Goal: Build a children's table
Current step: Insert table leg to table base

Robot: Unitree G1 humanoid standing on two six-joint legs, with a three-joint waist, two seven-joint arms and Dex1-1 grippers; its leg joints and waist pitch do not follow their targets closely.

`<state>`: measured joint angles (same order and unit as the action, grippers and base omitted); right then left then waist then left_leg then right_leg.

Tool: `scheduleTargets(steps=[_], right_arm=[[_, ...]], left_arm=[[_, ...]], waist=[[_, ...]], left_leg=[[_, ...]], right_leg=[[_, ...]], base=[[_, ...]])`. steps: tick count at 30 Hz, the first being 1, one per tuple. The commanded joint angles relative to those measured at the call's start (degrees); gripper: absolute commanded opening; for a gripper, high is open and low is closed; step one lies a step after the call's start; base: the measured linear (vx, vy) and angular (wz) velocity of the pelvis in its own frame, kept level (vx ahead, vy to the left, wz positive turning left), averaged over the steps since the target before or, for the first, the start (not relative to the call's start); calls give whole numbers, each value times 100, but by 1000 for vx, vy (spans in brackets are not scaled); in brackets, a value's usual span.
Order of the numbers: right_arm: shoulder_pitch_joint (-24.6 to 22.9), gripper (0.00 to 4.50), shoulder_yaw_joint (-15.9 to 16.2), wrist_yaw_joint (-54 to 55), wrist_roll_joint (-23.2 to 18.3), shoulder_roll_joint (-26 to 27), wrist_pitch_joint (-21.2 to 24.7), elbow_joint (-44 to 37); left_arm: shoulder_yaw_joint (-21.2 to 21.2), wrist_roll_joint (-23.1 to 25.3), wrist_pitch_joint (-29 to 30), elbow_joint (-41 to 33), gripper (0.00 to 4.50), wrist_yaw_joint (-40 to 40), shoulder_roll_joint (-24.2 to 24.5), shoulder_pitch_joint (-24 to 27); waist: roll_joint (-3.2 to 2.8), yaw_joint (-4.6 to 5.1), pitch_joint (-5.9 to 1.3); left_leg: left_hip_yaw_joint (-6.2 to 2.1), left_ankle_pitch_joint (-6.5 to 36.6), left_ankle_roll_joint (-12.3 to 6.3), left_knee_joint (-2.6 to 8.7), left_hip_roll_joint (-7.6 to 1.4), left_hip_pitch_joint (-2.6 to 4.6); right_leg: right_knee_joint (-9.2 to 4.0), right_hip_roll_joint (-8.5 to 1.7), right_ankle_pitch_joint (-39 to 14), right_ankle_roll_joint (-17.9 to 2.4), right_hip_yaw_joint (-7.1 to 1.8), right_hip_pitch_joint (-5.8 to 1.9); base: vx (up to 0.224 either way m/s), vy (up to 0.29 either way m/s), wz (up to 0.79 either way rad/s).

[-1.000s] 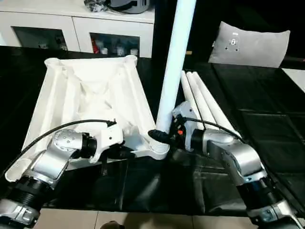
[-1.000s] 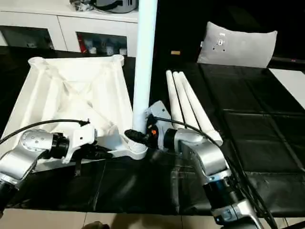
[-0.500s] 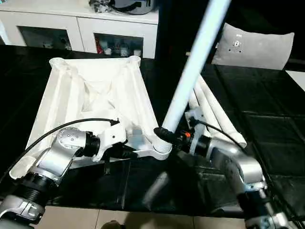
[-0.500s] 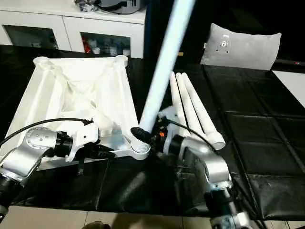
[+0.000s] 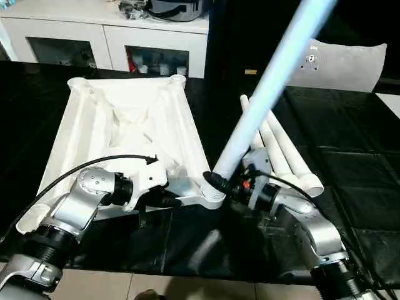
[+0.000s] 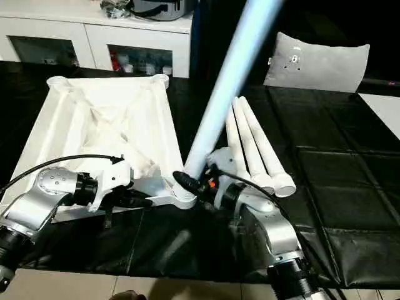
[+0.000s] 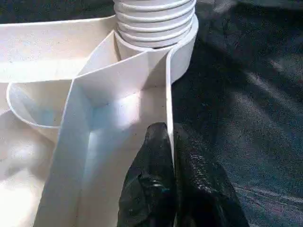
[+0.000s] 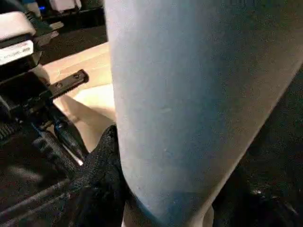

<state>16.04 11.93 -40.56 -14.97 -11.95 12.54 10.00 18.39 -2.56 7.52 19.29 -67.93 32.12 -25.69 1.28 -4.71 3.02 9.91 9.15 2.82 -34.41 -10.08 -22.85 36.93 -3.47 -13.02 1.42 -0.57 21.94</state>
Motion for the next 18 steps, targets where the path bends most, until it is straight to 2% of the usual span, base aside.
scheduleTargets(steps=[1, 6, 8, 9, 11, 12, 14, 15, 16, 17, 18], right_arm=[[-182, 193, 282, 0, 491, -191, 269, 621], [-37, 192, 549, -288, 578, -311, 328, 703], [-2, 192, 614, -389, 580, -342, 358, 726], [17, 192, 690, -525, 567, -384, 450, 724], [11, 192, 856, -772, 592, -475, 565, 703], [-6, 192, 935, -888, 601, -515, 615, 686], [-36, 192, 1033, -1007, 642, -559, 640, 665], [-49, 192, 1073, -1051, 651, -573, 668, 653], [-58, 192, 1105, -1088, 641, -585, 697, 639], [-67, 192, 1126, -1111, 629, -593, 719, 624], [-63, 192, 1134, -1112, 632, -593, 719, 625]], left_arm=[[-152, -113, -175, -217, 0, -29, -49, -253], [-111, -67, -238, -229, 0, -114, 20, -284], [-112, -68, -242, -222, 0, -126, 26, -302], [-107, -67, -249, -220, 0, -153, 41, -321], [-87, -51, -297, -144, 0, -230, 71, -396], [-72, -30, -339, -94, 0, -270, 91, -439], [-60, -11, -383, -24, 0, -313, 113, -500], [-57, -6, -398, 17, 0, -336, 122, -538], [-59, -2, -407, 39, 0, -347, 130, -558], [-61, 1, -410, 44, 0, -354, 137, -564], [-59, 12, -418, 58, 0, -352, 139, -575]], waist=[[-109, 78, -313], [-86, 114, -311], [-92, 119, -316], [-62, 135, -321], [-60, 134, -331], [-41, 140, -292], [-55, 127, -302], [-40, 131, -273], [-41, 131, -283], [-41, 152, -247], [-40, 160, -252]], left_leg=[[-110, 2392, 470, 522, -260, 243], [-115, 2505, 460, 523, -261, 250], [-115, 2499, 455, 521, -265, 256], [-110, 2489, 439, 519, -264, 248], [-107, 2370, 405, 519, -267, 241], [-97, 2311, 367, 528, -264, 228], [-89, 2289, 346, 523, -262, 246], [-93, 2257, 325, 538, -261, 230], [-97, 2227, 327, 543, -265, 231], [-100, 2235, 317, 561, -266, 226], [-101, 2232, 316, 564, -269, 233]], right_leg=[[-550, -349, -1657, -1030, -135, 5], [-568, -347, -1777, -1018, -138, 19], [-569, -350, -1726, -1025, -140, 24], [-566, -340, -1661, -1036, -139, 16], [-549, -341, -1514, -1061, -135, -1], [-556, -327, -1411, -1066, -140, 17], [-553, -331, -1345, -1065, -141, 11], [-557, -325, -1272, -1054, -141, 9], [-546, -328, -1214, -1057, -136, -3], [-545, -319, -1143, -1060, -130, 3], [-542, -321, -1116, -1071, -126, 0]], base=[[0, 0, 0], [0, 0, 0], [0, 0, 0], [0, 0, 0], [0, 0, 0], [0, 0, 0], [0, 0, 0], [0, 0, 0], [0, 0, 0], [0, 0, 0], [0, 0, 0]])
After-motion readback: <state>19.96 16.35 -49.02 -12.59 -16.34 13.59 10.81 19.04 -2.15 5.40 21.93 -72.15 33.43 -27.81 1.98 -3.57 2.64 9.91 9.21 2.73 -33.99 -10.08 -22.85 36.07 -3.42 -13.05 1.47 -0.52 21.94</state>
